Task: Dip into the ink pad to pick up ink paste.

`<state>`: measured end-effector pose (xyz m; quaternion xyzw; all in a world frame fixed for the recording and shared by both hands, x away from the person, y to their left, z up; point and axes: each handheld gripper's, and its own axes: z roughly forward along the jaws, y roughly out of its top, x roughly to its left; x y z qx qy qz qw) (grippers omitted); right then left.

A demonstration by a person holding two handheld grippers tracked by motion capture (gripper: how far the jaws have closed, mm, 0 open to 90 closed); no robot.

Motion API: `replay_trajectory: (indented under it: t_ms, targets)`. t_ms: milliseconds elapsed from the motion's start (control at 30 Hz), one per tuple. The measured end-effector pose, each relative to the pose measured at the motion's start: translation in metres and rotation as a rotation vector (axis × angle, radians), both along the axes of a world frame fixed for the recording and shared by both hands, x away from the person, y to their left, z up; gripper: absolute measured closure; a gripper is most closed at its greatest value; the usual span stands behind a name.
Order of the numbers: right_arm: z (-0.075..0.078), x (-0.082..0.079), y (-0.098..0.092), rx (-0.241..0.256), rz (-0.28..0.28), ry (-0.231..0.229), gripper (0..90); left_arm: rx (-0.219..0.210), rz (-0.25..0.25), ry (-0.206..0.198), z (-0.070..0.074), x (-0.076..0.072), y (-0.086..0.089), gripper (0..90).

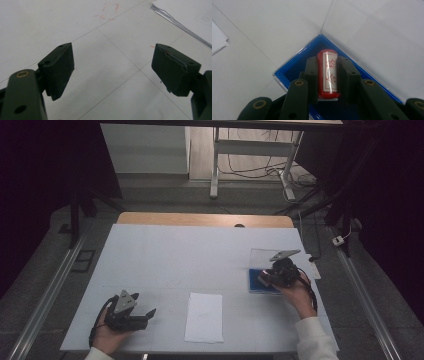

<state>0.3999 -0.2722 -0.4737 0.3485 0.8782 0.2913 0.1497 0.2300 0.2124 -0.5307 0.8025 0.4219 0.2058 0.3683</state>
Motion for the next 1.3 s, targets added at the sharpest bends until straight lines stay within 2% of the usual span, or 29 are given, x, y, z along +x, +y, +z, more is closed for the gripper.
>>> replay_trajectory:
  t_ms: [67, 267, 367, 400, 433, 467, 500, 533, 633, 733, 800, 900, 1000, 1100, 1300]
  targets:
    - [-0.001, 0.0, -0.002, 0.018, -0.004, 0.002, 71.0, 0.0, 0.0, -0.001, 0.0, 0.0, 0.0, 18.4]
    - [0.0, -0.003, 0.005, -0.034, 0.005, -0.028, 70.9, 0.0, 0.0, -0.002, 0.0, 0.0, 0.0, 18.4]
    - [0.006, -0.003, 0.0, -0.003, 0.008, -0.026, 70.7, 0.001, -0.001, -0.002, 0.0, 0.0, 0.0, 18.4]
    - [0.009, -0.005, -0.003, -0.02, 0.011, -0.048, 70.7, -0.002, -0.002, -0.003, 0.0, 0.0, 0.001, 18.4]
    - [0.014, -0.006, -0.007, 0.029, 0.005, -0.066, 70.6, -0.004, -0.002, -0.004, 0.0, 0.0, 0.001, 18.4]
    - [0.022, -0.008, -0.013, 0.111, -0.009, -0.08, 70.6, -0.004, -0.002, -0.004, 0.0, 0.0, 0.001, 18.5]
    - [0.031, -0.01, -0.018, 0.159, -0.02, -0.103, 70.7, -0.003, 0.0, -0.004, 0.0, 0.0, 0.001, 18.5]
    - [0.039, -0.013, -0.02, 0.169, -0.026, -0.132, 70.6, -0.003, 0.0, -0.002, 0.0, 0.0, 0.001, 18.5]
    - [0.057, -0.021, -0.021, 0.163, -0.018, -0.174, 70.6, 0.002, -0.002, -0.001, 0.0, 0.0, 0.0, 18.4]
    - [0.061, -0.024, -0.019, 0.122, -0.013, -0.185, 70.6, 0.005, -0.001, -0.005, 0.0, -0.001, 0.0, 18.5]
    - [0.058, -0.022, -0.019, 0.104, -0.018, -0.173, 70.6, 0.003, 0.001, -0.005, 0.001, -0.001, 0.001, 18.5]
    - [0.05, -0.017, -0.018, 0.035, -0.033, -0.156, 70.6, 0.004, 0.004, -0.003, 0.0, -0.001, 0.002, 18.6]
    - [0.042, -0.012, -0.018, -0.005, -0.048, -0.13, 70.6, 0.009, 0.002, -0.001, 0.0, -0.001, 0.002, 18.6]
    - [0.034, -0.008, -0.021, -0.029, -0.063, -0.105, 70.6, 0.009, 0.001, -0.002, 0.0, -0.001, 0.002, 18.7]
    - [0.026, -0.004, -0.023, -0.033, -0.064, -0.077, 70.5, 0.014, -0.002, -0.001, -0.001, -0.001, 0.002, 18.9]
